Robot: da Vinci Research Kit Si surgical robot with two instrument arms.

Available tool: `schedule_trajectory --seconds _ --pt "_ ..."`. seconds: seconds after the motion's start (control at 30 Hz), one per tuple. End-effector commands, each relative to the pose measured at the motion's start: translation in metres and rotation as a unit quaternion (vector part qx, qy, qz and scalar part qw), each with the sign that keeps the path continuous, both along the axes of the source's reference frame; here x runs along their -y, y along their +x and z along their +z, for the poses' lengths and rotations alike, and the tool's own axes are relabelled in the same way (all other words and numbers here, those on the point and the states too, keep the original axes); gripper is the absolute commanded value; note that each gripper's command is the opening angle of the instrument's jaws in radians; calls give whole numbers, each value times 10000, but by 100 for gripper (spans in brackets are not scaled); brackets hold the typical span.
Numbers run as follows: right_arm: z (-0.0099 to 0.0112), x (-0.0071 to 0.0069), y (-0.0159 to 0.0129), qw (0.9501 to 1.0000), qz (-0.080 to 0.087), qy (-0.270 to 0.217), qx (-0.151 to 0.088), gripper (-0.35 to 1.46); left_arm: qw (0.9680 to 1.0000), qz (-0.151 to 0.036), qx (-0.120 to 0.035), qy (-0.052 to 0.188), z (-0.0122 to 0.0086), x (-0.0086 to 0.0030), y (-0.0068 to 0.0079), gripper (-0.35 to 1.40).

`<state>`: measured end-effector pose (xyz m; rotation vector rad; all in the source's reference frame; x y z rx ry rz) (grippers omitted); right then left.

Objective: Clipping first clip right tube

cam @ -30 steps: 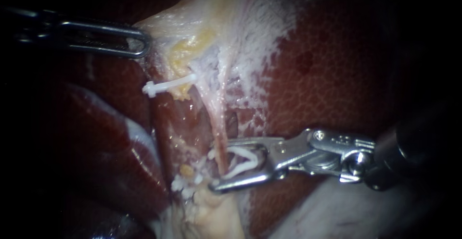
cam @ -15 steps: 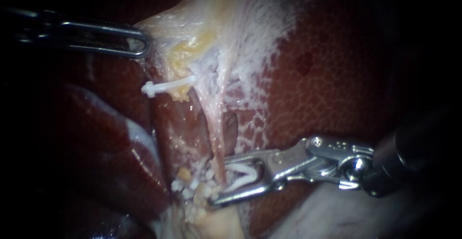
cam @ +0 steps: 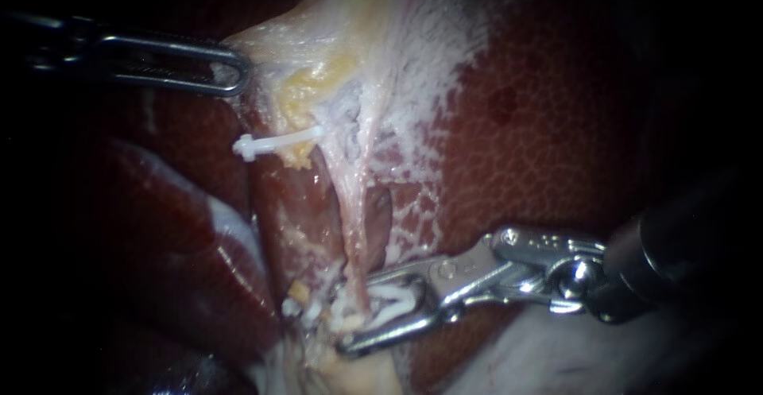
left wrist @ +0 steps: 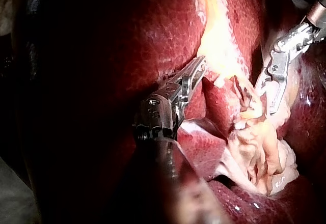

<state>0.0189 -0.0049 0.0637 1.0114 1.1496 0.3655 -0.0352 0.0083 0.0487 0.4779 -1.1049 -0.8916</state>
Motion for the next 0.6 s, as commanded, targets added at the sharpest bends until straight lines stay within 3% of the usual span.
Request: schedule_trajectory --seconds 0.03,0.23,0.6 --pt "2 -4 -1 10000 17 71 40 -11 10000 -1 -1 0 0 0 0 -28" --pt "11 -11 -8 9994 25 302 159 -35 10000 -12 9 -3 -1 1 0 -28" --pt "13 -5 -9 9994 5 310 165 -35 10000 -12 9 -3 -1 0 -1 -28"
